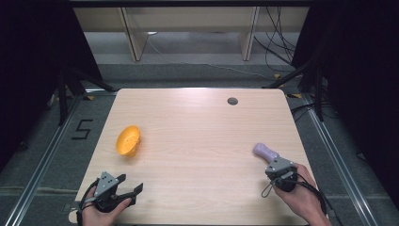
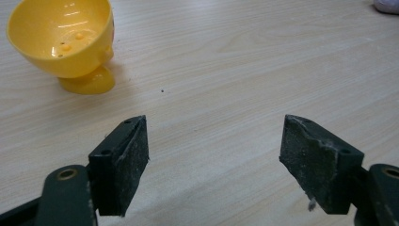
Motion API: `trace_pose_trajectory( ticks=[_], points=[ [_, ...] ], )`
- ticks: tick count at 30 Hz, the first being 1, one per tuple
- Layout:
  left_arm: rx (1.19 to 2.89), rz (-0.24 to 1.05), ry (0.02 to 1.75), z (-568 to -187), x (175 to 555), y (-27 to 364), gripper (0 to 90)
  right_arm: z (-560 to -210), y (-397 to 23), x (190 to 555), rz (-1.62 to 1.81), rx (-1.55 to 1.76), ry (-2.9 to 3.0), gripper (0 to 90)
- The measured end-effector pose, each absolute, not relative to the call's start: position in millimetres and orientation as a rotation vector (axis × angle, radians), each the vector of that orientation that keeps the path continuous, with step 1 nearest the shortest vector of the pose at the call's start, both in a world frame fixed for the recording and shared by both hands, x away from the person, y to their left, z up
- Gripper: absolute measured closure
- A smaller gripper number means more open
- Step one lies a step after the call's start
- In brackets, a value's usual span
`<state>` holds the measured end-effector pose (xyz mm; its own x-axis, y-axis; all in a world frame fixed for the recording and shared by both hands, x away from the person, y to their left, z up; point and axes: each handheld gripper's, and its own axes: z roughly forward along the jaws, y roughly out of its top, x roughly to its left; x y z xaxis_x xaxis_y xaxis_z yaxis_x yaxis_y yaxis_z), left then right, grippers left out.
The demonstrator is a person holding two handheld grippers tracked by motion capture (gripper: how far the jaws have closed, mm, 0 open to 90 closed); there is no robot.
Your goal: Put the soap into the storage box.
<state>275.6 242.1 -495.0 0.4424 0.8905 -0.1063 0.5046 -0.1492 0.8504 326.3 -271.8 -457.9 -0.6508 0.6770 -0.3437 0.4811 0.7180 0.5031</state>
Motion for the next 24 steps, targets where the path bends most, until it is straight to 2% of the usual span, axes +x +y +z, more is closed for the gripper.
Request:
trace_pose_trajectory(
  ticks=[11,16,17,24],
  points=[
    [1.798,0.524,1.201,-496,275,245,24.7,-458,-276,334,0.451,0.933,2.456,65.0],
    [1.806,0.523,1.224,-495,274,243,24.4,-455,-283,351,0.414,0.931,2.516,59.6],
    [1.804,0.523,1.225,-495,274,243,24.2,-454,-284,357,0.372,0.957,2.545,55.5],
    [1.793,0.523,1.233,-496,274,244,23.5,-447,-287,381,0.299,0.925,2.583,53.6]
  ],
)
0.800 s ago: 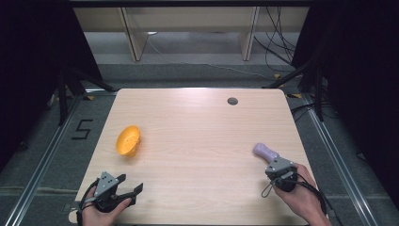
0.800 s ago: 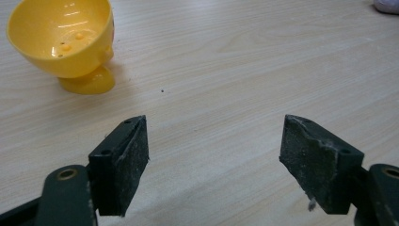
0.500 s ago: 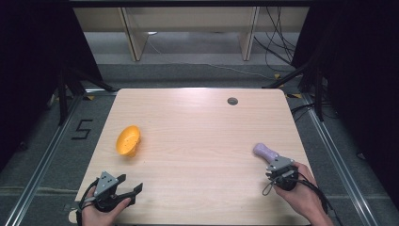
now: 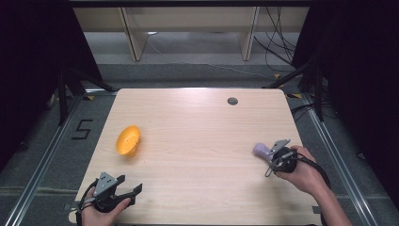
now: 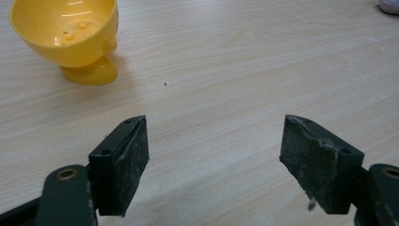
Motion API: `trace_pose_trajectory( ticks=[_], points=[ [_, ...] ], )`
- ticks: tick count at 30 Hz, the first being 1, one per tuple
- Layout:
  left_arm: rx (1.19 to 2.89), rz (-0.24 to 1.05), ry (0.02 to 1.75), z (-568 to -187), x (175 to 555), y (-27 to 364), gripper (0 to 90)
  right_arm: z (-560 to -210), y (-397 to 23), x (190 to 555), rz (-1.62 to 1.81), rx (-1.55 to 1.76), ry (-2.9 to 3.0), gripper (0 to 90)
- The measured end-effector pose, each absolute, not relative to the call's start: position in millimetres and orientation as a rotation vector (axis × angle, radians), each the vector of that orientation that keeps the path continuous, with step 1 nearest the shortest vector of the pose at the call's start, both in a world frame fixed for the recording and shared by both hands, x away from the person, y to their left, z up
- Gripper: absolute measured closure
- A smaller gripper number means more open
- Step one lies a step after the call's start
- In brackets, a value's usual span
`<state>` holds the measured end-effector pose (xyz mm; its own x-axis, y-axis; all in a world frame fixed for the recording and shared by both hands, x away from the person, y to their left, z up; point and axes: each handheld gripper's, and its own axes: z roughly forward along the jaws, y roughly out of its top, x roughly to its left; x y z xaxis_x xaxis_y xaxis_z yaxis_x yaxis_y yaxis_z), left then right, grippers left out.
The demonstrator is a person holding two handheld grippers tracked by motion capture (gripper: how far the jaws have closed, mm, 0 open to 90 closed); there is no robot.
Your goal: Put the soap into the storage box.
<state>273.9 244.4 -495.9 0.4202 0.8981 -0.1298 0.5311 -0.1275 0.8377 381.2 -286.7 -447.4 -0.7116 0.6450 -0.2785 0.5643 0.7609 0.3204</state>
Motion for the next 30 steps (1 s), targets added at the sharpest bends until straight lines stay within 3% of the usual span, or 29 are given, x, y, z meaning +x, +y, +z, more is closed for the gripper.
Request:
trace_pose_trajectory(
  ticks=[18,30],
  points=[
    [1.783,0.523,1.24,-497,275,243,22.1,-444,-279,439,0.136,0.888,2.728,44.3],
    [1.791,0.52,1.239,-497,275,244,22.6,-453,-275,457,0.14,0.889,2.792,40.9]
  ],
)
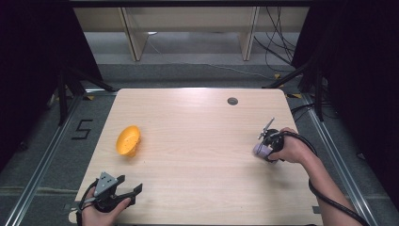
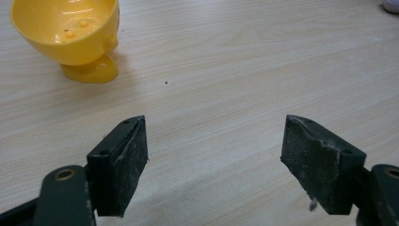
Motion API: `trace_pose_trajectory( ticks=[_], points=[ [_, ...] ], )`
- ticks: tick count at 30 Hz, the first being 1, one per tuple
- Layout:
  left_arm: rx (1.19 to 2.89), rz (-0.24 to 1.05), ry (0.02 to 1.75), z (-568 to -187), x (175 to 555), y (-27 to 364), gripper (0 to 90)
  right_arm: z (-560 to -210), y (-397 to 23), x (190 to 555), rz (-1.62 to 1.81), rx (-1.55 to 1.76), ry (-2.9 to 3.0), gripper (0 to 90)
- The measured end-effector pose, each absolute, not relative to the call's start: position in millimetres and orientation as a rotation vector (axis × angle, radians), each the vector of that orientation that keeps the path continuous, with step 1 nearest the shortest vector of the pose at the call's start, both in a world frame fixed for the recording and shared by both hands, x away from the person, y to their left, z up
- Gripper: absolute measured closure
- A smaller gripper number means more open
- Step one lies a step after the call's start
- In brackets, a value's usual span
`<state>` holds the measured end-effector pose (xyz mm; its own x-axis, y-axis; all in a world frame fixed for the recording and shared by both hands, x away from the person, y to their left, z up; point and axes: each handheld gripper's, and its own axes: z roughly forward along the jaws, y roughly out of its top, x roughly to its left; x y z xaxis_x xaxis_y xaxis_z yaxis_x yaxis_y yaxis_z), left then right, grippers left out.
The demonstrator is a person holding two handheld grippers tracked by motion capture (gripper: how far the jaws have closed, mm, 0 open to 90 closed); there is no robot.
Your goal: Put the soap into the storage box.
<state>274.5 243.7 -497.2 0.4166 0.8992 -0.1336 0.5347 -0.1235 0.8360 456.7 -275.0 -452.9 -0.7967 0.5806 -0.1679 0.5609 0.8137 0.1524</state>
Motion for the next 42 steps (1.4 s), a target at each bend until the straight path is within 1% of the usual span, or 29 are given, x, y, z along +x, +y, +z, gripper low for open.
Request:
trace_pose_trajectory(
  ticks=[3,11,12,13,19,35,36,41,42],
  points=[
    [1.783,0.522,1.24,-498,275,243,22.3,-453,-273,458,0.13,0.964,2.797,39.9],
    [1.789,0.528,1.239,-497,275,244,22.1,-459,-275,469,0.123,0.911,2.831,39.9],
    [1.79,0.528,1.237,-497,275,244,22.1,-459,-272,467,0.1,0.983,2.824,40.0],
    [1.791,0.527,1.238,-497,275,244,22.1,-459,-274,471,0.078,0.926,2.845,40.1],
    [1.785,0.529,1.24,-497,275,245,22.1,-464,-269,473,0.058,0.974,2.854,43.2],
    [1.776,0.538,1.234,-496,275,245,23.1,-469,-267,478,0.021,0.959,2.862,45.1],
    [1.774,0.537,1.233,-497,275,245,23.3,-471,-265,476,0.034,1.009,2.85,47.6],
    [1.773,0.537,1.23,-497,275,245,23.4,-470,-267,478,0.041,0.959,2.853,49.5],
    [1.775,0.537,1.23,-497,275,245,23.5,-471,-267,478,0.057,0.9,2.857,49.5]
  ],
)
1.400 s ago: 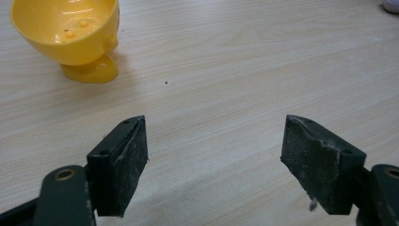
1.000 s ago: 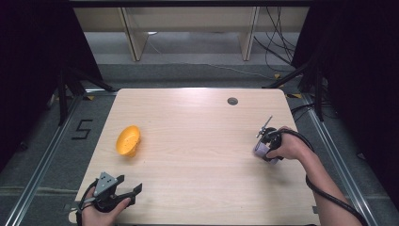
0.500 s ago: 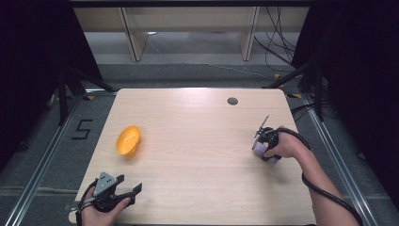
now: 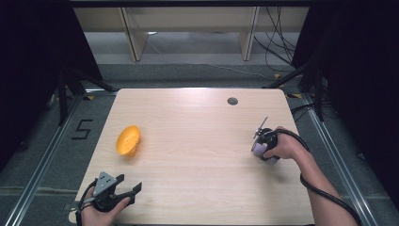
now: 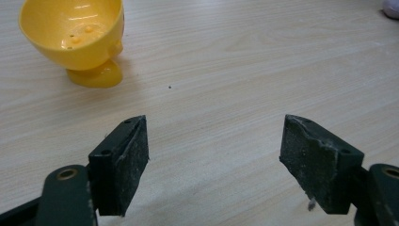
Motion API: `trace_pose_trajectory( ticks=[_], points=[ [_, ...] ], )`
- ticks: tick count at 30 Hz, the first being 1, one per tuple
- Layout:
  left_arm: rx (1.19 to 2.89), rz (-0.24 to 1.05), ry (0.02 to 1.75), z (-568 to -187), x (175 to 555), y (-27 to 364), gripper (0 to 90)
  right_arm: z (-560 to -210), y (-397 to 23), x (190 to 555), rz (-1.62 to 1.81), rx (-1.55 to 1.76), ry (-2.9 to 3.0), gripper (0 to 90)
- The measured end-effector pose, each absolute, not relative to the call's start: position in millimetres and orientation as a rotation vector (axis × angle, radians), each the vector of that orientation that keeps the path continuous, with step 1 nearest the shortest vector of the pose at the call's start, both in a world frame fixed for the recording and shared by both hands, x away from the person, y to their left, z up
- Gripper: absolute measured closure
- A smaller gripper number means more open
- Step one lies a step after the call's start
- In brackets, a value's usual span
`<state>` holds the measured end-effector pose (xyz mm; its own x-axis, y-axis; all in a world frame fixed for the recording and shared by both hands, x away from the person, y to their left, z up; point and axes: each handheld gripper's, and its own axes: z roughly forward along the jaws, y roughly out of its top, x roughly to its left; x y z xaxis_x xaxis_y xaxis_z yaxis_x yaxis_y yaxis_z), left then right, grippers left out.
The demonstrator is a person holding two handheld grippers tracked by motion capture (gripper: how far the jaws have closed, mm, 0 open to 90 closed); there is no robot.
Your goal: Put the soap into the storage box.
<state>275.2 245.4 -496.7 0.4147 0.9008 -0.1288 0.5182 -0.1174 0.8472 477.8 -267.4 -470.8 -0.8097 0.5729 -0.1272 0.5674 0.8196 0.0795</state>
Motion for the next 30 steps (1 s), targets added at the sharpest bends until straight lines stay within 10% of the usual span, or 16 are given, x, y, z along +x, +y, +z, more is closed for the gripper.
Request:
trace_pose_trajectory(
  ticks=[30],
  points=[
    [1.759,0.55,1.241,-495,274,244,24.0,-467,-259,454,0.189,0.795,2.712,50.3]
  ],
)
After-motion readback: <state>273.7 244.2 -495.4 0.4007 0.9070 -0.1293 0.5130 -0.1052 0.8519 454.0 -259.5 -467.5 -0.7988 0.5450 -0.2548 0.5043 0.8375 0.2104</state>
